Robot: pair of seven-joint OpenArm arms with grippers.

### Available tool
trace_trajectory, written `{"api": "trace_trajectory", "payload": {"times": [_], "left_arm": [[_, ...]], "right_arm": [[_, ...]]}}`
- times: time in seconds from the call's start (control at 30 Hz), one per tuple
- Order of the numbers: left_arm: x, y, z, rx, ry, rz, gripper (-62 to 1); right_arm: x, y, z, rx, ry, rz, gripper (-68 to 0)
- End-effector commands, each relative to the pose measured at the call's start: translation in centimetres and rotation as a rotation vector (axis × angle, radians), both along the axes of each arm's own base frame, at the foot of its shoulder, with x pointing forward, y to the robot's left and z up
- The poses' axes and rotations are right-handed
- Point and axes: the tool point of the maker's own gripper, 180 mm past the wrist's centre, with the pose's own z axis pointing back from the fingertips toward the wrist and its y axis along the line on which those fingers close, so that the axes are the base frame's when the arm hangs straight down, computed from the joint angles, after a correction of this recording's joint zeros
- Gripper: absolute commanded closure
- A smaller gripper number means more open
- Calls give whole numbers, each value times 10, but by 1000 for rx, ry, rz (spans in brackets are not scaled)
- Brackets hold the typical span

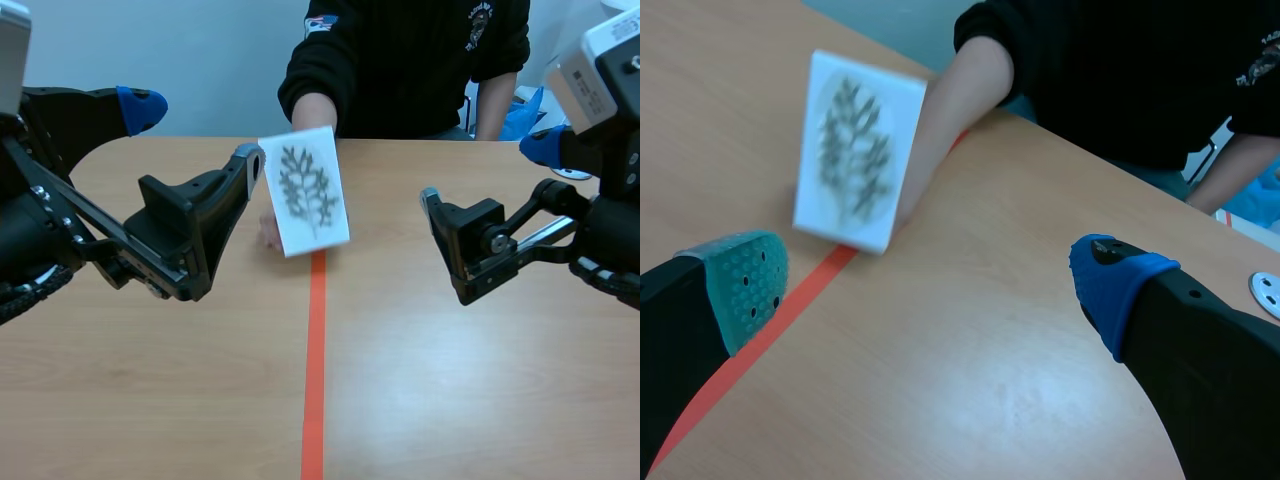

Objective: Sort the leaf by its shape. The table is split by an orange tape line. A compound leaf with several leaflets goes to the left side, a simple leaf with one blade goes to the right side. Return to the home posture when a red brick is placed on the table.

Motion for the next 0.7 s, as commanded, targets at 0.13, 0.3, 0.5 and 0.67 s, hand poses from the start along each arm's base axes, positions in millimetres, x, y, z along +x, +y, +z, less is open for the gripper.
{"api": "trace_trajectory", "payload": {"times": [0.13, 0.3, 0.5, 0.67], "left_arm": [[0, 0, 8, -21, -22, 4, -546], [0, 0, 8, -21, -22, 4, -546], [0, 0, 8, -21, -22, 4, -546], [0, 0, 8, -21, -22, 4, -546]], "right_arm": [[2, -1, 7, 2, -30, 3, -578], [2, -1, 7, 2, -30, 3, -578], [2, -1, 7, 2, -30, 3, -578], [4, -4, 8, 5, -36, -20, -578]]}}
